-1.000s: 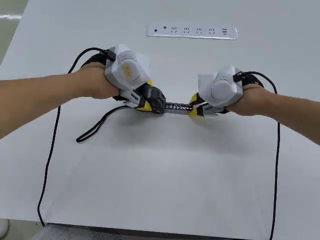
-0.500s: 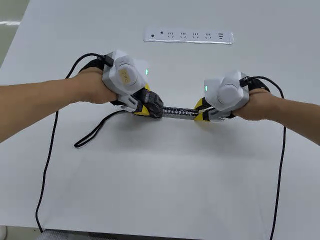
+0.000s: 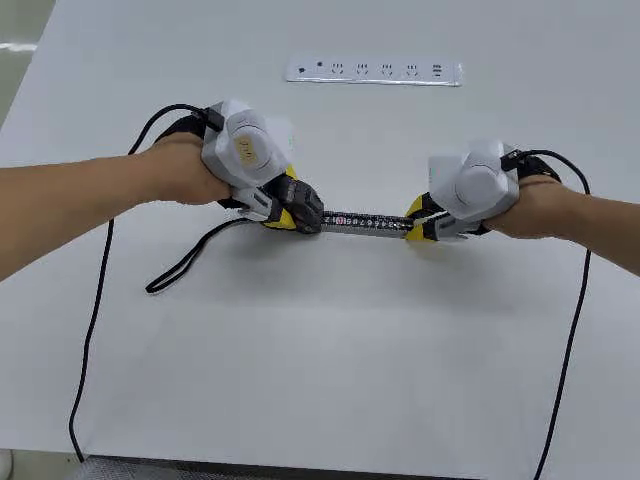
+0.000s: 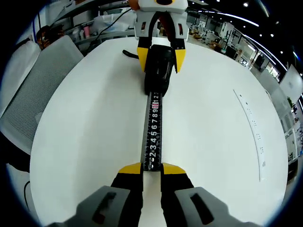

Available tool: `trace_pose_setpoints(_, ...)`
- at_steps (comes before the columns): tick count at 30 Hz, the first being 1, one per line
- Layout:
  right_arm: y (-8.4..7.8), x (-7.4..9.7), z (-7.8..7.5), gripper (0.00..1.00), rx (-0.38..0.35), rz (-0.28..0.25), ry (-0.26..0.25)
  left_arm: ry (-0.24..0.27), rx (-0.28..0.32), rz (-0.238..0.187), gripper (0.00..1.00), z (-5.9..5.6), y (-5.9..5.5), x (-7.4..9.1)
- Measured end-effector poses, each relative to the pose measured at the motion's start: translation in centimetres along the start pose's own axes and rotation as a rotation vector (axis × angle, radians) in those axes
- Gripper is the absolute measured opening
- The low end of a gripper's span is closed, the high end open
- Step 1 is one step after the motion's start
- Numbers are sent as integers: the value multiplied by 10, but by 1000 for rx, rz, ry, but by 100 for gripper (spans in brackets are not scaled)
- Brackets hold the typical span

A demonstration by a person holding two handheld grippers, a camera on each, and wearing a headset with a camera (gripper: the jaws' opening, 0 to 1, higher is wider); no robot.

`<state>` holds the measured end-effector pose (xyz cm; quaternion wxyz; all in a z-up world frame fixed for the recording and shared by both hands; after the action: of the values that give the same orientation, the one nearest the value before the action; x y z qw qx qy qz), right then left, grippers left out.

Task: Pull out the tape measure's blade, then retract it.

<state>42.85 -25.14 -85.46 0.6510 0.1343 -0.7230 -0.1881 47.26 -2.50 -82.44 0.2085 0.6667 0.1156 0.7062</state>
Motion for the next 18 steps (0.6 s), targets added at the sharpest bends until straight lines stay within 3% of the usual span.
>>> trace_pose_setpoints(18, -23, 12, 3, 12, -9, 13, -2, -5, -10, 8, 33, -2, 2, 1)
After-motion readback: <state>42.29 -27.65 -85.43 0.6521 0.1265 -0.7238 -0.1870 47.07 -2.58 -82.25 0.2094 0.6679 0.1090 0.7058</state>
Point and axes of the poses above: the centre of the closed fingertips' face, and the gripper's own axes: x roughly backward along the fingers, z roughly to its left, y roughly out of its top, the point moved 9 cm from there along x, roughly backward along the fingers, and after that the axes turned 4 degrees about z, right-handed, at the moved point
